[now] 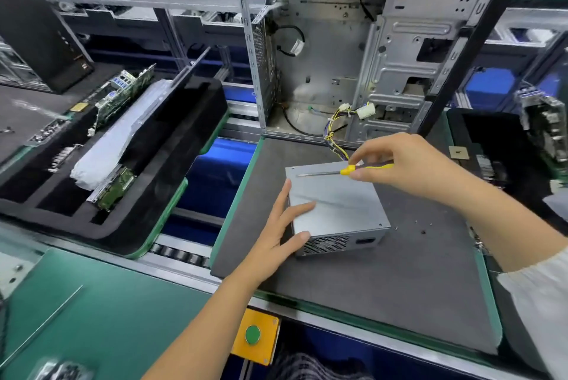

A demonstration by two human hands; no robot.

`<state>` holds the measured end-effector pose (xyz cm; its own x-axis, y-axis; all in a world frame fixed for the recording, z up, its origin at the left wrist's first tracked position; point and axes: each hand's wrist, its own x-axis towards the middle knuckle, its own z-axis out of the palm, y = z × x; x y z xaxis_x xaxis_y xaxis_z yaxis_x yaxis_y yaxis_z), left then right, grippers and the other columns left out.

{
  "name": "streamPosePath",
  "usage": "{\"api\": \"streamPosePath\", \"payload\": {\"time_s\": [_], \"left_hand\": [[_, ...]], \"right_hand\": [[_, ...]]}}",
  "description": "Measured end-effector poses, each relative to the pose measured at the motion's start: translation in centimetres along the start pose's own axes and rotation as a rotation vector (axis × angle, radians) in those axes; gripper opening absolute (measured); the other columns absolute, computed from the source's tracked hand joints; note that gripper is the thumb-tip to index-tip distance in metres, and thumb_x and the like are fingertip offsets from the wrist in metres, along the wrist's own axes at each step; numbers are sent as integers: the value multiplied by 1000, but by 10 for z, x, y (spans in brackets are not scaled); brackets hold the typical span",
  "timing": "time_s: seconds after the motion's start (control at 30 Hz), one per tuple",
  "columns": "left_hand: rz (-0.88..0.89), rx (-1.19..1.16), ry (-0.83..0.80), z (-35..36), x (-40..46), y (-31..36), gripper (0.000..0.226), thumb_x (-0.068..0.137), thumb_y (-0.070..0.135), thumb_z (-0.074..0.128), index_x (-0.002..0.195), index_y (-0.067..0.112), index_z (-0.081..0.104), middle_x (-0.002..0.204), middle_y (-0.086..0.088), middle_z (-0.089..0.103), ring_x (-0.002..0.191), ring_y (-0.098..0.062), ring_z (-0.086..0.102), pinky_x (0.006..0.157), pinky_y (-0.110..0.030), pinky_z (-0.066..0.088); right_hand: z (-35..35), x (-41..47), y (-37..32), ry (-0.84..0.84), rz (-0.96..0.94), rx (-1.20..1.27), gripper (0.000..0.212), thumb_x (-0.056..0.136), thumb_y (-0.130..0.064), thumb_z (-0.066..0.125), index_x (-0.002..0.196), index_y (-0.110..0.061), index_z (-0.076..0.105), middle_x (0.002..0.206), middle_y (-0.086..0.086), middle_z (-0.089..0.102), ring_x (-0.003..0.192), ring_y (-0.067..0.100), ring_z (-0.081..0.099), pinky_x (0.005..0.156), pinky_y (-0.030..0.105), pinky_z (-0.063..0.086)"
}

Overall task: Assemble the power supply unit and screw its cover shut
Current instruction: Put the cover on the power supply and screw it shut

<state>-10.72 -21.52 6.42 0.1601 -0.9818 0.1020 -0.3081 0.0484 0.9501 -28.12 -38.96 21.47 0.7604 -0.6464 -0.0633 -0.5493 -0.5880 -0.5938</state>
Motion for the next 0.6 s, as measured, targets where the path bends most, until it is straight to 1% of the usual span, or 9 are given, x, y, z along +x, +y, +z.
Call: {"api": "streamPosePath", "payload": {"time_s": [0.07, 0.13, 0.2, 0.3, 0.43, 0.5, 0.6], "left_hand": [[11, 34, -13, -2, -1, 0, 53, 90, 41, 62, 140, 36, 47, 161, 24, -5, 149, 0, 1, 113, -25, 16], [24, 69, -19, -3, -1, -2, 57, 89, 38, 68, 141, 37, 45, 161, 23, -7, 149, 0, 1, 113, -22, 17], [30, 79, -20, -4, 0, -3, 59, 89, 32, 71, 141, 39, 45, 161, 23, -8, 148, 2, 0, 112, -17, 17], [26, 70, -19, -4, 0, -5, 54, 91, 33, 68, 140, 39, 46, 161, 24, -7, 148, 3, -2, 110, -21, 15], [24, 68, -16, -4, 0, -7, 49, 94, 35, 64, 140, 40, 46, 160, 26, -8, 147, 4, -3, 109, -24, 15], [23, 50, -12, -3, 0, -8, 49, 93, 39, 63, 139, 41, 46, 160, 27, -7, 148, 4, -3, 110, -25, 15], [13, 35, 0, -1, 1, -7, 50, 91, 45, 62, 139, 42, 46, 160, 27, -7, 147, 5, -3, 108, -24, 15]], "right_hand": [[-4, -2, -24, -95, -85, -71, 16, 69, -48, 75, 78, -36, 69, 75, -15, 67, 78, -1, 61, 75, 32, 53], [-3, -2, -41, -130, -140, -205, 14, 70, -48, 75, 76, -37, 68, 73, -23, 66, 77, -6, 59, 71, 31, 52], [-3, -3, -53, -123, -194, -379, 14, 71, -51, 73, 76, -39, 67, 74, -24, 65, 79, -3, 58, 68, 30, 51], [-4, -4, -62, -106, -306, -567, 14, 74, -52, 70, 79, -40, 66, 74, -25, 62, 78, 3, 56, 62, 25, 45], [-1, -4, -70, -116, -382, -659, 13, 76, -50, 69, 82, -38, 65, 78, -21, 64, 77, 8, 57, 54, 22, 36], [2, -3, -73, -129, -396, -687, 15, 77, -49, 68, 85, -37, 66, 81, -19, 65, 73, 9, 55, 53, 21, 33], [4, -4, -76, -143, -398, -709, 16, 79, -49, 67, 87, -36, 65, 84, -17, 66, 70, 10, 50, 52, 21, 30]]}}
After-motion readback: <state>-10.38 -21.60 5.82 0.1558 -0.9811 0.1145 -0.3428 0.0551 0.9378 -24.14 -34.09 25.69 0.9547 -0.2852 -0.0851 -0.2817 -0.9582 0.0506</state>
